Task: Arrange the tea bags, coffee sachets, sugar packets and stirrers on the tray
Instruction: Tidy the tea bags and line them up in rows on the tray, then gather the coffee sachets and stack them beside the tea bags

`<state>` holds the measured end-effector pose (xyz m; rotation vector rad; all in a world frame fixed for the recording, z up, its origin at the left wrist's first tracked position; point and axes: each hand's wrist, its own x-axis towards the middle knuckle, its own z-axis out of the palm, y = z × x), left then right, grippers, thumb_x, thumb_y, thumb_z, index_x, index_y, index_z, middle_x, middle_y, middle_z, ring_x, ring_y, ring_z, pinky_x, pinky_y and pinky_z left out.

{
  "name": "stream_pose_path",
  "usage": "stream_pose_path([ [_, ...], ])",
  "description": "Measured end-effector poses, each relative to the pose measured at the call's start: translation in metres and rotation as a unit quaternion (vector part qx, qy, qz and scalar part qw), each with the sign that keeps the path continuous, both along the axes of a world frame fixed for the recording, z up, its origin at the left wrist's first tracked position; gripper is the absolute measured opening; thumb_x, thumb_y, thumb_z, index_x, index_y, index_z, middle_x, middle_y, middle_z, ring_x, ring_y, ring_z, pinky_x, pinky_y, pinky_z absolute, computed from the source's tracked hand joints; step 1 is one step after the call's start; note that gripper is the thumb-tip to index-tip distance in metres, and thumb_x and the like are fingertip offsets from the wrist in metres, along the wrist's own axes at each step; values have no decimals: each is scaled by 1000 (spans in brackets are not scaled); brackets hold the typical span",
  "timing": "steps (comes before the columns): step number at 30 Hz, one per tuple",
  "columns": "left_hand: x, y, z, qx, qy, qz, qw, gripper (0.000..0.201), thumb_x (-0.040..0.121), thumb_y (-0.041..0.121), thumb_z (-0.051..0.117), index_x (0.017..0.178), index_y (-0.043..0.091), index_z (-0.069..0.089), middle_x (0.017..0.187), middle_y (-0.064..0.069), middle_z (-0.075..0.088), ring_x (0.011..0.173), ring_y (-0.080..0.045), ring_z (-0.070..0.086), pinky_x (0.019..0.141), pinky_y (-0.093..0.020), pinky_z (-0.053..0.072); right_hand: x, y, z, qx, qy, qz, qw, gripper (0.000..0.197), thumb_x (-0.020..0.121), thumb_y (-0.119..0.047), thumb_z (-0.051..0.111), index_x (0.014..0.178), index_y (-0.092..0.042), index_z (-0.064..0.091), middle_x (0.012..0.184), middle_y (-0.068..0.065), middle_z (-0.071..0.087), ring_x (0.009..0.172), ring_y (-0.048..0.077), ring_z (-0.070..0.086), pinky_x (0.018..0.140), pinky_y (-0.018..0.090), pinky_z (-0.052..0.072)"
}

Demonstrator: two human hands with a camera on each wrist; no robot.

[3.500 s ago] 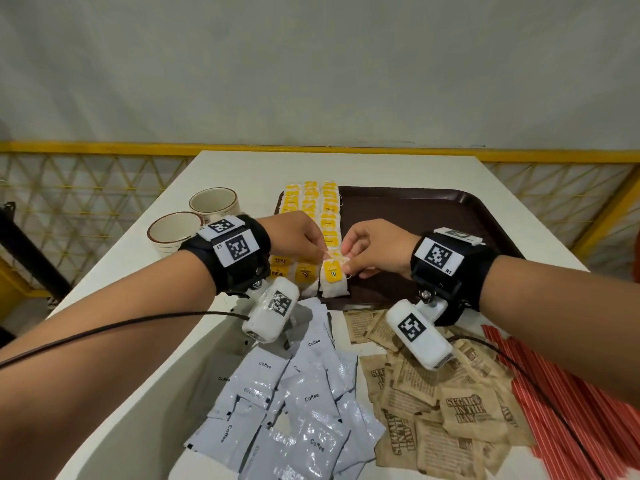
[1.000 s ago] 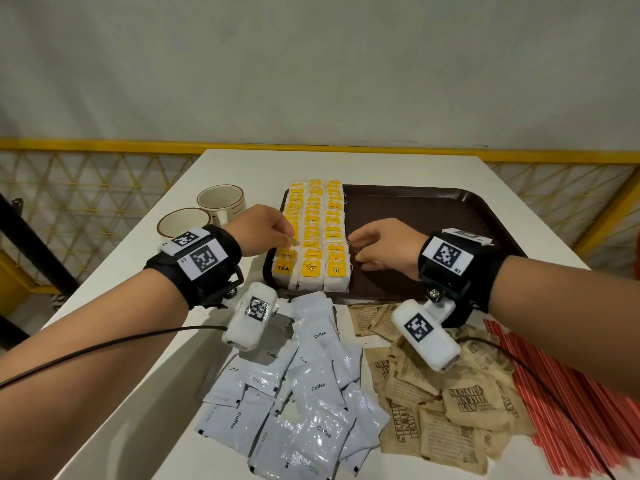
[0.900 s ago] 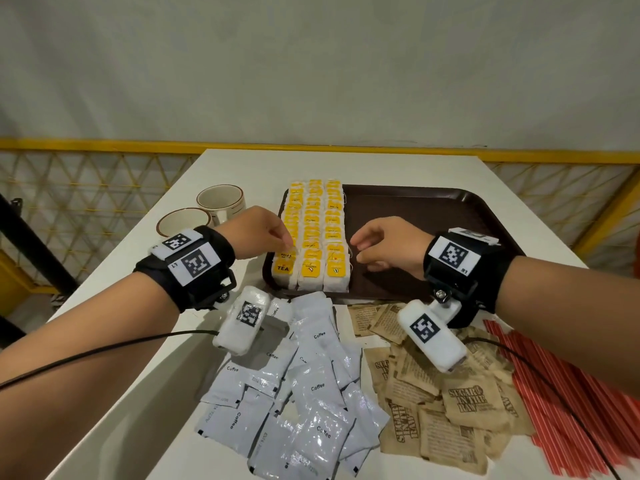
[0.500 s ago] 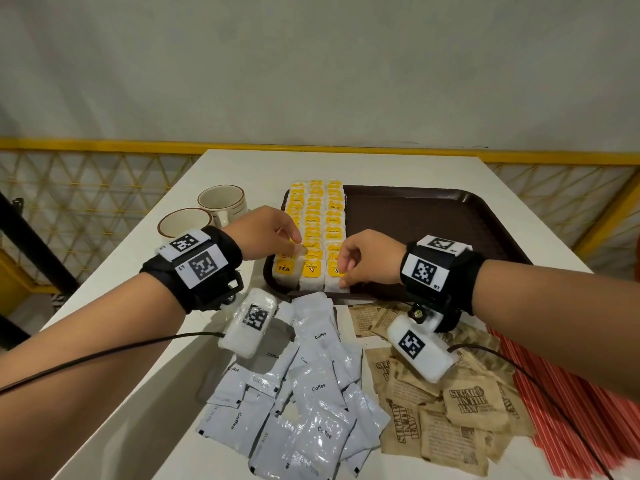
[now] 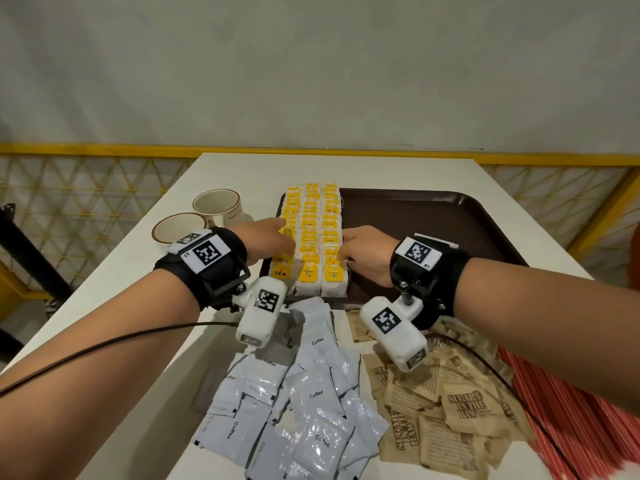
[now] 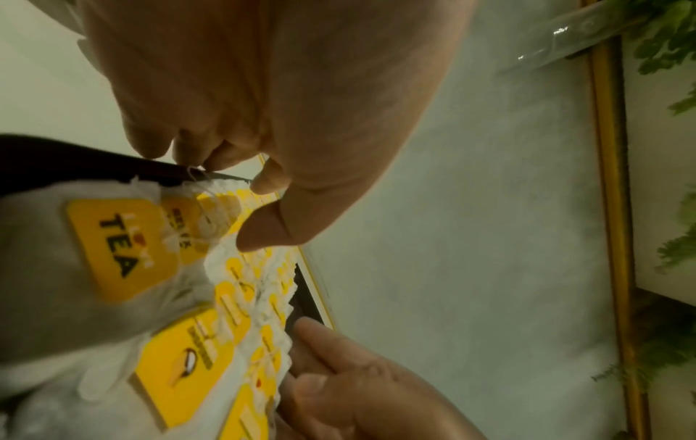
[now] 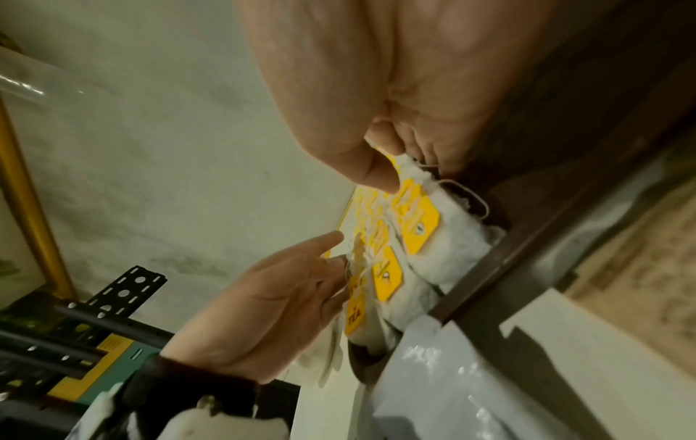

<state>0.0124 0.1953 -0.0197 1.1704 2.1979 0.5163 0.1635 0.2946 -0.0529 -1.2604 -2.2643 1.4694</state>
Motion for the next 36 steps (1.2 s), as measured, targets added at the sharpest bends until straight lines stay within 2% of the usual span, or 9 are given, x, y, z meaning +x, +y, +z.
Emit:
stream_pose_path([
  [8,2,7,-5,-2,-17,2,1000,69,94,18,54,152,15,17,157,-6,21,140,-25,29,103,-29,31,-9,16,-11,-11,3,-12,1000,44,73,-8,57,114,6,55,125,27,56,116,45,53,98,59,44],
  [12,-2,11,-2,1,-8,10,1000,66,94,18,52,151,14,19,154,-7,27,138,-24,33,92,-23,31,-6,13,3,6,-8,-16,1000,43,73,-9,55,113,8,57,118,32,57,113,49,53,96,57,46],
  [17,-9,22,4,5,19,16,1000,60,94,21,51,149,13,27,155,-4,25,140,-23,28,108,-28,26,-15,21,16,25,-36,0,999,44,80,-4,55,123,6,52,126,30,54,117,45,52,95,49,47],
  [21,-8,29,9,-7,29,1,1000,31,95,23,51,123,15,45,118,-4,37,106,-19,38,90,-28,30,-23,22,21,57,-75,25,995,51,86,-6,55,134,3,43,136,26,48,113,39,53,96,43,46],
  [24,-10,23,13,23,38,-8,999,56,93,20,54,145,11,35,139,-4,41,125,-22,40,98,-29,31,-19,23,28,94,-93,42,990,62,90,-10,57,146,-8,31,144,13,42,108,26,54,81,34,51],
  [27,-10,-11,22,58,45,-60,995,55,91,22,60,143,20,41,145,1,42,131,-18,40,97,-25,35,2,0,43,119,-13,80,990,66,87,-12,64,145,-16,34,143,5,43,116,20,54,98,36,48],
  [30,-8,-57,27,68,91,-161,980,36,86,24,68,121,28,61,113,15,59,114,-7,53,84,-12,44,26,-41,53,204,-65,242,946,66,86,-26,69,144,-21,38,142,-4,46,124,11,48,99,22,40],
  [32,-4,-82,26,56,109,-204,971,30,81,27,73,110,33,66,103,20,59,105,-3,57,88,-21,50,32,-62,50,254,-133,336,897,78,84,-34,70,148,-23,28,149,-7,37,133,11,39,100,17,30],
  [36,6,-109,19,-5,162,-227,960,45,73,39,78,115,28,66,102,19,55,101,-4,55,91,-29,49,25,-80,34,316,-174,393,846,86,77,-34,78,147,-21,32,148,-2,40,133,19,37,109,30,31],
])
